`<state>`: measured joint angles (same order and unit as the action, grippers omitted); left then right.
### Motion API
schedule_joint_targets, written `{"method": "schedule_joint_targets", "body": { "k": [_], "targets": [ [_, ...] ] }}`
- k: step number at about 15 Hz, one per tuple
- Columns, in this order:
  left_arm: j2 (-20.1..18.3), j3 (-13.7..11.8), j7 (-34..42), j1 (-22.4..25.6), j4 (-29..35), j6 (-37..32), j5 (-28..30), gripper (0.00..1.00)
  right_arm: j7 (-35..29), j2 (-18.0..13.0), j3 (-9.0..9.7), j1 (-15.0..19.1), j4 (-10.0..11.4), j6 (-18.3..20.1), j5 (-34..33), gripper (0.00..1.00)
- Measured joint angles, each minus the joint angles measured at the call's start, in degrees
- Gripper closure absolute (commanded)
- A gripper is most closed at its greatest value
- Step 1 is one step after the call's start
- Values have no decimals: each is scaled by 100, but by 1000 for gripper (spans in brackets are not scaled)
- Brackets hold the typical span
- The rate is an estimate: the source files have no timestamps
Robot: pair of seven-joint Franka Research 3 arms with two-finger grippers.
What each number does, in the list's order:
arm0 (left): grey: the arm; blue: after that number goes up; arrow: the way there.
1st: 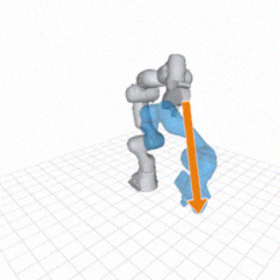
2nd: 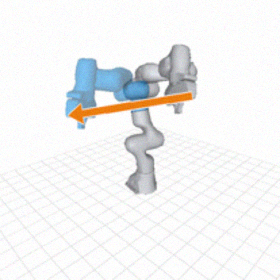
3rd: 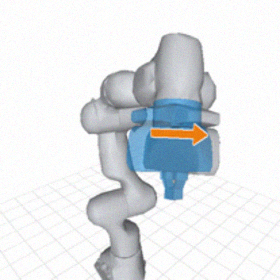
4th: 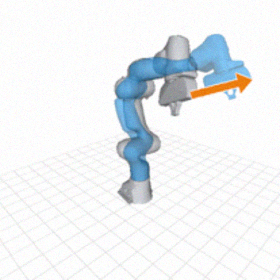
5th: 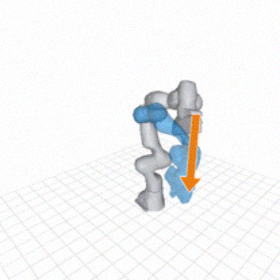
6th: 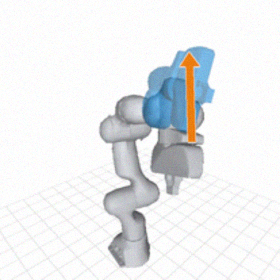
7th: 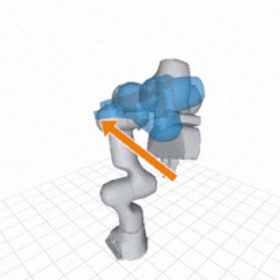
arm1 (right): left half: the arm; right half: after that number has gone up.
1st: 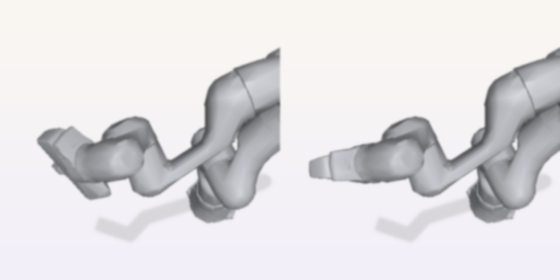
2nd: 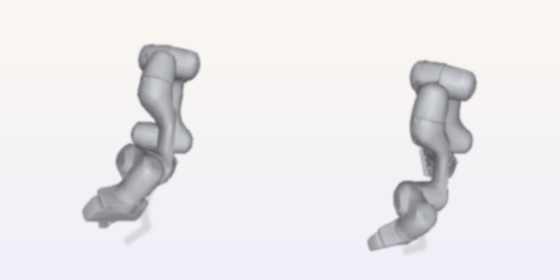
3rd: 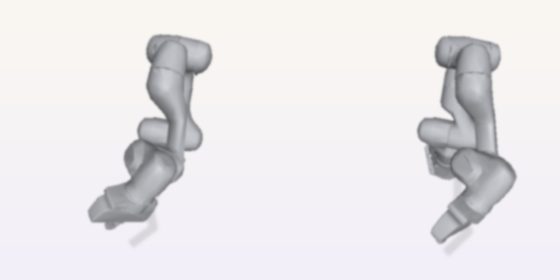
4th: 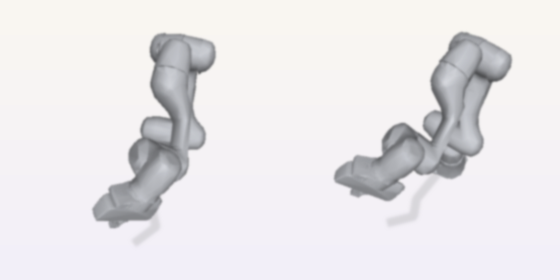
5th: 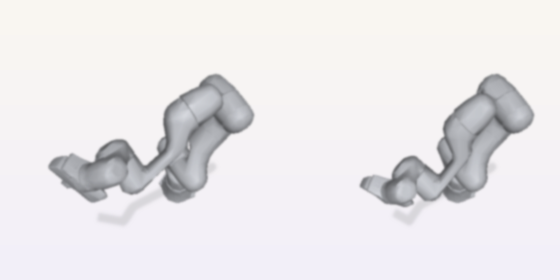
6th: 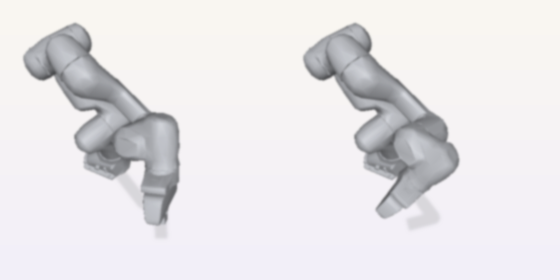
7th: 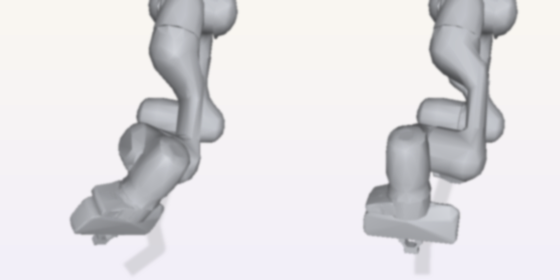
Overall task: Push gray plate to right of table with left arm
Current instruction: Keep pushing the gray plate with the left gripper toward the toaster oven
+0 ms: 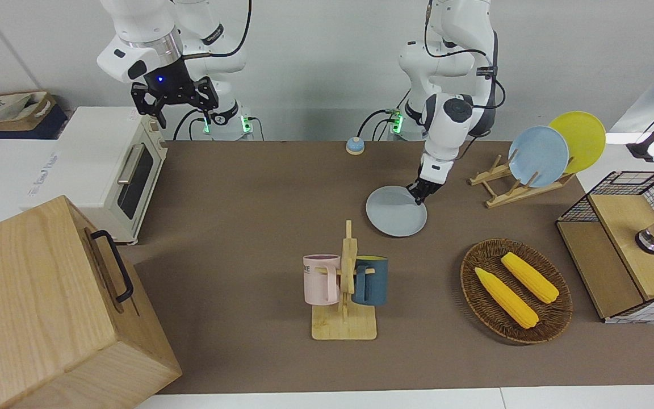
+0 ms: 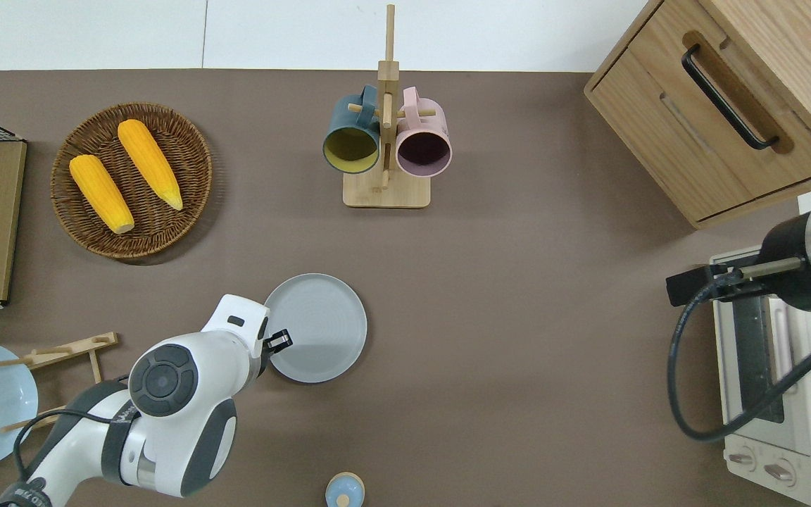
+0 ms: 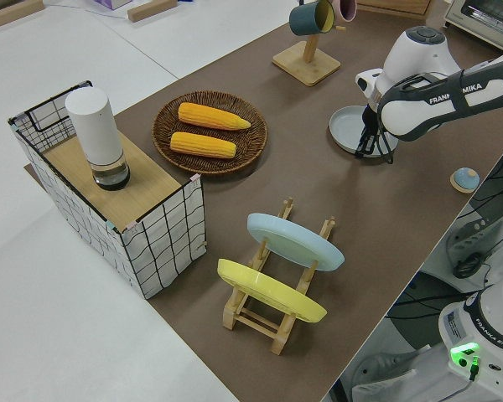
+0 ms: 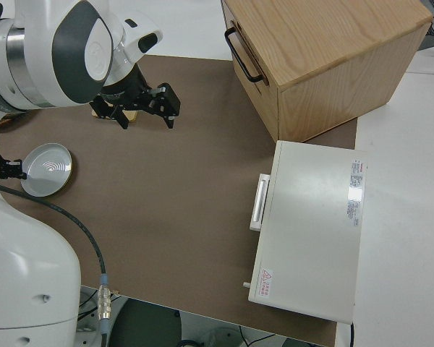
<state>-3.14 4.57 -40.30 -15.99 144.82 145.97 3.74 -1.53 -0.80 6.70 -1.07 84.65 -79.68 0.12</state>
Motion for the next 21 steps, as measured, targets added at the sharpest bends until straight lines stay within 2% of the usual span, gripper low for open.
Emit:
{"method": "schedule_joint_targets", "body": {
  "k": [4,7,10,15,21],
  "targets": [
    [143,25,-761,-509,-223,-66,0,1000,0,0,0,0,0,0,0,17],
    [352,48,-1355,-913,-603,-358,0,1000,0,0,0,0,0,0,0,17],
    [664,60,-1964,-1325,-1093,-607,0,1000,0,0,0,0,0,0,0,17],
    [1194,70,-2966,-1917,-1735,-634,-141,1000,0,0,0,0,0,0,0,17],
    [1744,73,-3666,-2431,-2411,-651,-175,1000,0,0,0,0,0,0,0,17]
  ]
}}
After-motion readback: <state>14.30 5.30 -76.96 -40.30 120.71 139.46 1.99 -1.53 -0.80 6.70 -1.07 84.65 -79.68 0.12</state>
